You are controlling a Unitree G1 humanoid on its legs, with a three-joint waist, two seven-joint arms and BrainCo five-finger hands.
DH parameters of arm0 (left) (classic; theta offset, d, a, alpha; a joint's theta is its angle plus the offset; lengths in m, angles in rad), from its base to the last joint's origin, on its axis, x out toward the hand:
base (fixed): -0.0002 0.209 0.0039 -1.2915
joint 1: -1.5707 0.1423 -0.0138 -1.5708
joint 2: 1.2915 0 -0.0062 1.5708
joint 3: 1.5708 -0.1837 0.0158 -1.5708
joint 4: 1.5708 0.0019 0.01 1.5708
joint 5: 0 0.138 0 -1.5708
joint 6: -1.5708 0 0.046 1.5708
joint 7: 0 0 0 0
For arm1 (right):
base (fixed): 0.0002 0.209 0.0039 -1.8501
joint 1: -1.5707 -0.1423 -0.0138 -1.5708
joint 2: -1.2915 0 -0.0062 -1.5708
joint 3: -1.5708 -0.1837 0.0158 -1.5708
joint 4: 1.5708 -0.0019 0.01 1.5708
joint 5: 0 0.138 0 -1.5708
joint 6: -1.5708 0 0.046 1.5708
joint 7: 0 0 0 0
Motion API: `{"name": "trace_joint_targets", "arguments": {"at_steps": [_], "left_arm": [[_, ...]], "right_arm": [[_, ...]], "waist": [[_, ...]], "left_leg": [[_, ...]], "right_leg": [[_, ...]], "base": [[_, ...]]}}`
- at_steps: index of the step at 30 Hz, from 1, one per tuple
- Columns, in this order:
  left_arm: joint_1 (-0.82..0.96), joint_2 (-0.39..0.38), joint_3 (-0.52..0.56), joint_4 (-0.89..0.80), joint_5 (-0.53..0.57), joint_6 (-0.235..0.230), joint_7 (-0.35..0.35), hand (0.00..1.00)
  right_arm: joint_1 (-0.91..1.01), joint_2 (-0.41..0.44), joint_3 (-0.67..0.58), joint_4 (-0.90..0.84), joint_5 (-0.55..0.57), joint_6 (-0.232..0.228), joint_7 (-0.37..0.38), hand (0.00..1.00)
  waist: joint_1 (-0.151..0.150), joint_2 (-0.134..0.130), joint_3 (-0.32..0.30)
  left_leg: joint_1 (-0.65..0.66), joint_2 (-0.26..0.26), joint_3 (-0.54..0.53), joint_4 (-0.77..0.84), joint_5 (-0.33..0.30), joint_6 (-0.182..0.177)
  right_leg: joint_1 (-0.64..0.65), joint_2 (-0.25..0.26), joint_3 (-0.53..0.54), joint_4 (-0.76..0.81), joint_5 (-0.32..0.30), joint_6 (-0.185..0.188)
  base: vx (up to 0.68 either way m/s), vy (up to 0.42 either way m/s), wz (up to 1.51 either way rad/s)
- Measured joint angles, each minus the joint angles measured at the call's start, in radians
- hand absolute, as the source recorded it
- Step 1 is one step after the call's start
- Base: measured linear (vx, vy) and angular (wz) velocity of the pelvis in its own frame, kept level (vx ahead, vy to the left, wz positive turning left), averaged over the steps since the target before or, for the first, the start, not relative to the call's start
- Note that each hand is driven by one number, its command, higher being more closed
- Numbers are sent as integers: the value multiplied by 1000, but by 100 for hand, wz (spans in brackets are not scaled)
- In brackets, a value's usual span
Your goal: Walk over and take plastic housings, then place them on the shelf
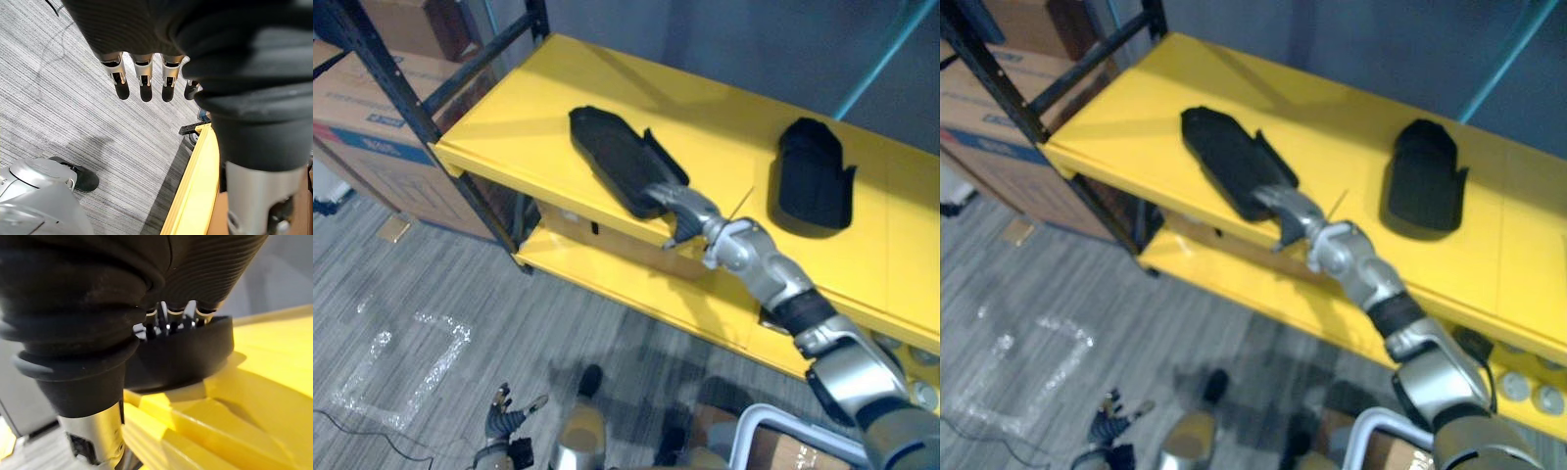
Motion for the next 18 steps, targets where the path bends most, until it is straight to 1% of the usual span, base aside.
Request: {"name": "trace_joint_targets", "arguments": {"at_steps": [2, 4, 5, 8, 11, 14, 18], "left_arm": [[-1, -2, 0, -12, -30, 5, 0, 0], [-1, -6, 0, -13, -37, 7, 1, 0], [-2, -6, 0, -20, -38, 11, 1, 0], [-2, -6, 0, -46, -49, 16, 2, 0], [-2, -6, -1, -50, -77, 26, 3, 0], [-1, -6, -1, -54, -79, 32, 6, 0], [-2, -6, -1, -87, -108, 32, 21, 0]], "right_arm": [[-28, 0, 0, 24, 8, 22, -1, 100], [-40, 2, 0, 29, 29, 24, -3, 100], [-49, 6, -3, 29, 41, 32, -10, 100], [-79, 6, -15, 48, 58, 61, -30, 100], [-90, 9, -17, 50, 89, 59, -37, 100], [-101, 9, -18, 65, 116, 56, -43, 100], [-112, 8, -45, 81, 118, 52, -59, 100]], "waist": [[11, 9, 9], [14, 17, 17], [14, 22, 27], [14, 25, 57], [16, 22, 81], [17, 21, 82], [13, 27, 113]], "left_leg": [[-5, -1, 0, 5, 5, -6], [-6, -4, -1, 10, 4, -5], [-5, -5, -2, 15, 2, -4], [-6, -4, -11, 15, 0, 0], [-8, -6, -13, 15, 0, 1], [-26, -6, -13, 16, 5, 5], [-26, -5, -14, 23, 6, 4]], "right_leg": [[-5, 0, 0, 5, -1, 0], [-5, 0, 0, 10, -5, 1], [-6, -2, 0, 22, -11, 1], [-12, -9, -9, 46, -28, -1], [-23, -18, -18, 63, -47, -3], [-45, -20, -19, 75, -47, -3], [-45, -20, -19, 86, -47, -2]], "base": [[0, 0, 0], [-3, -16, 1], [0, 0, 0], [-51, -18, 7], [-53, -12, 5], [-10, -6, 2], [-5, -8, 0]]}}
